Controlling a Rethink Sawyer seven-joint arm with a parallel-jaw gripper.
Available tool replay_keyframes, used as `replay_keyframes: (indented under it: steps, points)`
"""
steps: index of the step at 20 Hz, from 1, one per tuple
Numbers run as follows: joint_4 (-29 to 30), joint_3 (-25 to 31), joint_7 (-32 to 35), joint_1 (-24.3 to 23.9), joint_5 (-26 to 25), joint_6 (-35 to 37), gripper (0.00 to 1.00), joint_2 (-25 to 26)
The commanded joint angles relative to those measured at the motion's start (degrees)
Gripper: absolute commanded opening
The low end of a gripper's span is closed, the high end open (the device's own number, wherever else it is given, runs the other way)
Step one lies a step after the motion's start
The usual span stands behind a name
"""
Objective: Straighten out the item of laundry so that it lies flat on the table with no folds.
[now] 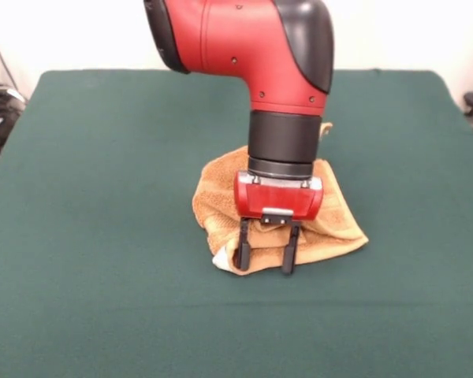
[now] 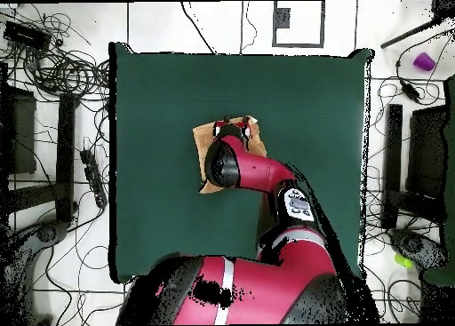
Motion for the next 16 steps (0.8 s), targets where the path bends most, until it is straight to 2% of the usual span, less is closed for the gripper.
replay_keyframes:
  steps: [1, 8, 12, 16]
  points:
    - [7.87, 7.01, 11.01, 0.31, -3.47, 0.79, 1.0, -1.12]
    - [17.87, 8.3, 12.08, -0.47, -3.76, 6.61, 1.0, -10.43]
    - [21.33, 8.4, 12.69, -0.08, -2.93, 6.36, 1.0, -12.64]
    - [23.82, 10.36, 12.1, -1.89, -3.27, 6.62, 1.0, -13.83]
